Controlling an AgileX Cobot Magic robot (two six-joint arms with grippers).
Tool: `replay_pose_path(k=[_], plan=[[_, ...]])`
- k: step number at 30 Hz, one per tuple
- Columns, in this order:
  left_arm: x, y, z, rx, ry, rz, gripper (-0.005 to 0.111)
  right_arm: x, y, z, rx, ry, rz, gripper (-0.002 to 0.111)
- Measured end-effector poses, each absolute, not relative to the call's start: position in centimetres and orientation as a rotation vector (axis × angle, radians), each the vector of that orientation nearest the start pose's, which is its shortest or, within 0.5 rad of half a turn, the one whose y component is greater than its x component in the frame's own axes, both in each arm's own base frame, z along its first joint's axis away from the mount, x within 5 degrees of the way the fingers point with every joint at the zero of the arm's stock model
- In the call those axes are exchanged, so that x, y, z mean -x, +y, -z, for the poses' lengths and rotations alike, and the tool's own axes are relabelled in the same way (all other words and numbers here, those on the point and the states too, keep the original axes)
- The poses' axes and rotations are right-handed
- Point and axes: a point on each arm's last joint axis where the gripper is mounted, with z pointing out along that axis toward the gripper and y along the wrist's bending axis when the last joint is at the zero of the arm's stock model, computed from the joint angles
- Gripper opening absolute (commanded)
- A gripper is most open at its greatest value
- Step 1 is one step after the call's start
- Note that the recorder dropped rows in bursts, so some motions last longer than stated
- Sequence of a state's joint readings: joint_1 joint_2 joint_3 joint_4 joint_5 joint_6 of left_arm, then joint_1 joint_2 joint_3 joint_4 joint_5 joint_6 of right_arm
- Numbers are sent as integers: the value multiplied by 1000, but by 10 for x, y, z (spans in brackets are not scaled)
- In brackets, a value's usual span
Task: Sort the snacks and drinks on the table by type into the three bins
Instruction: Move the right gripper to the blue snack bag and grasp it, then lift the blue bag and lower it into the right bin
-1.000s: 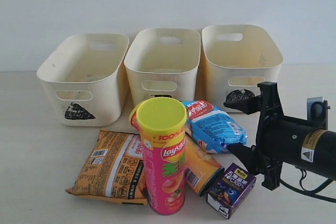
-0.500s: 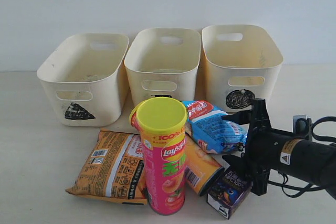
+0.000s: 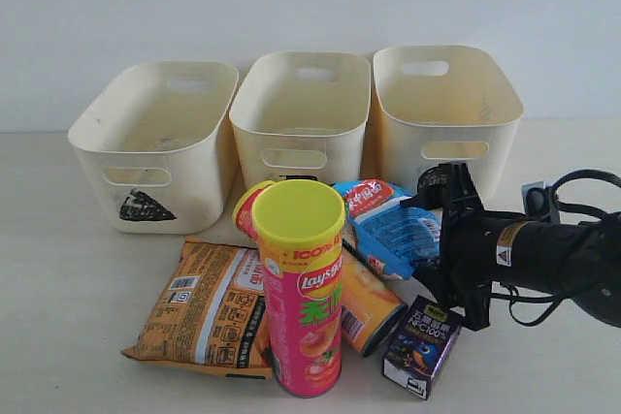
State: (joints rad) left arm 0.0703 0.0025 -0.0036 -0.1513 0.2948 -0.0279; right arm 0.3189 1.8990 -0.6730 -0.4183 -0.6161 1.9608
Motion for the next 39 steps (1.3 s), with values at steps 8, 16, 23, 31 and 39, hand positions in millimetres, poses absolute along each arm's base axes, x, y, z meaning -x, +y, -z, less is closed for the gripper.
replay_pose_path(k=[8,16,23,31,39], plan=[[-55,0,-188,184,1766,113,5,-307,123,-105,-1307,2093,-1226,51],[-55,0,-188,184,1766,113,5,-309,128,-94,-1226,2076,-1298,0],[-55,0,-188,184,1766,113,5,-310,128,-94,-1169,2085,-1290,0],[-55,0,-188,184,1766,113,5,-294,122,-101,-1079,2125,-1223,0],[-55,0,-188,184,1766,113,5,-272,114,-127,-854,2145,-1140,0]])
